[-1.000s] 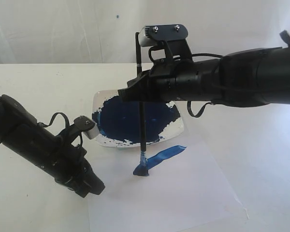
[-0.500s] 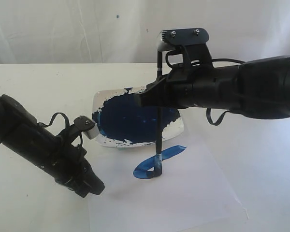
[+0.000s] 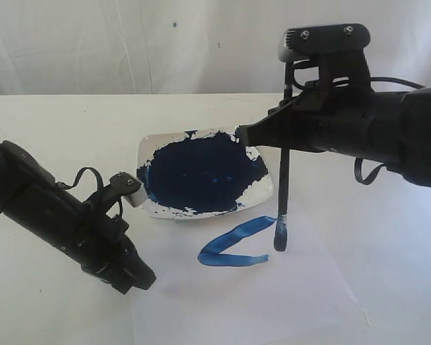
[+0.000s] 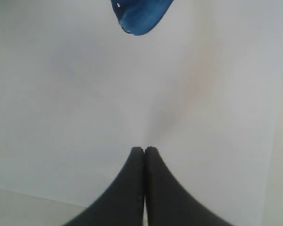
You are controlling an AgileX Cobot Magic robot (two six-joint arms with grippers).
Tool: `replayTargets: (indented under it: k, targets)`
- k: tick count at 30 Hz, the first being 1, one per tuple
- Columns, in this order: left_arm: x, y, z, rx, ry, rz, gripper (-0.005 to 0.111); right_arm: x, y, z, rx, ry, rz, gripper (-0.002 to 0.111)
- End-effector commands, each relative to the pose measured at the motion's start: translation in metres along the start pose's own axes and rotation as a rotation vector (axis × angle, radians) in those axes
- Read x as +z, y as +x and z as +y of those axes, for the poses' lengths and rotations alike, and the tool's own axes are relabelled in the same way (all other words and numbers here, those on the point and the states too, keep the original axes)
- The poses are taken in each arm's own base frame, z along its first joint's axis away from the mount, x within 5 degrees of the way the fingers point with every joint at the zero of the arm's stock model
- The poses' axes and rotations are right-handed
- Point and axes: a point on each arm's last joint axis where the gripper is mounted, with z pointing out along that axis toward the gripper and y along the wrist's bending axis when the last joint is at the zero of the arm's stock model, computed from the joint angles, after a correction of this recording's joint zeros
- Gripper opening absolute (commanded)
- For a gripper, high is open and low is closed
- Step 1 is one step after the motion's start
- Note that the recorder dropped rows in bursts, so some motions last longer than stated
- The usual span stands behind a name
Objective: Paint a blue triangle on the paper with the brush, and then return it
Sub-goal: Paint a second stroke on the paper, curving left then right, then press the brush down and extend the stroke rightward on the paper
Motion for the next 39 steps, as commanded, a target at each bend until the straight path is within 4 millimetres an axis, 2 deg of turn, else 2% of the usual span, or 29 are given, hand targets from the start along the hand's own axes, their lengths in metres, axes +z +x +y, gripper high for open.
replayTargets:
  k: [1,3,10,20,29,39]
  targets:
    - [-0.001,0.001,-0.002,-0.011,0.021,-0.005,0.000,-0.007,-0.004,-0.004,-0.012,0.037,-0.020,0.000]
    - [-0.001,0.001,-0.002,-0.011,0.022,-0.005,0.000,-0.010,-0.006,-0.004,-0.011,0.032,-0.031,0.000]
    - [-0.001,0.001,-0.002,-0.011,0.027,-0.004,0.000,-0.012,-0.007,0.012,-0.010,-0.147,-0.045,0.000]
    - [-0.001,0.001,-0.002,-0.011,0.027,-0.004,0.000,0.010,-0.007,0.027,-0.019,-0.278,-0.016,0.000]
    - [-0.001,0.001,-0.002,-0.011,0.027,-0.004,0.000,0.024,0.001,0.027,-0.039,-0.267,0.024,0.000]
    - [-0.001,0.001,-0.003,-0.011,0.029,-0.004,0.000,0.024,0.000,0.019,-0.043,-0.174,0.025,0.000]
